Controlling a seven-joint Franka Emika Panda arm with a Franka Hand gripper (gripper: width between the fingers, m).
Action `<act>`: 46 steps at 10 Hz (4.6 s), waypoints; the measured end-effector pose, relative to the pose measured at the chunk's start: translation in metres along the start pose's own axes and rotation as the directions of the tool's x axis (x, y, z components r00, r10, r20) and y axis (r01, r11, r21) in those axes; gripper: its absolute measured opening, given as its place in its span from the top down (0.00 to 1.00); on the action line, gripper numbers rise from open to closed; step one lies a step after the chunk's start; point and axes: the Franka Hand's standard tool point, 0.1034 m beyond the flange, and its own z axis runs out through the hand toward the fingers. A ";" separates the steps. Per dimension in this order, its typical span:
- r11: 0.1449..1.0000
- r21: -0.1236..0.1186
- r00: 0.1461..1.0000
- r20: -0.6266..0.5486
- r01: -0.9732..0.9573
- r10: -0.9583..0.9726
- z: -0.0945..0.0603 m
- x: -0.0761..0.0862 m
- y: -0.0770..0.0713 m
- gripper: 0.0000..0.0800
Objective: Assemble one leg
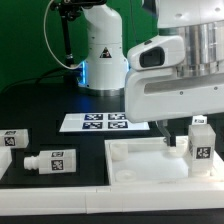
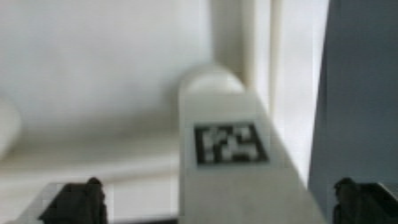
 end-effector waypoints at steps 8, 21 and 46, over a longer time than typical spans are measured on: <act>0.941 0.013 0.940 -0.035 -0.338 0.339 0.001 0.006 0.000 0.64; 0.427 0.090 0.428 -0.010 -0.900 0.904 -0.002 0.004 -0.008 0.37; 0.444 0.039 0.444 -0.016 -0.895 0.896 0.008 -0.001 -0.009 0.35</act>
Offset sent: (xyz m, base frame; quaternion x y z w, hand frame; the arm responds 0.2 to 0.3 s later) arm 0.0000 0.0000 0.0000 0.0000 0.0000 0.0650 0.9979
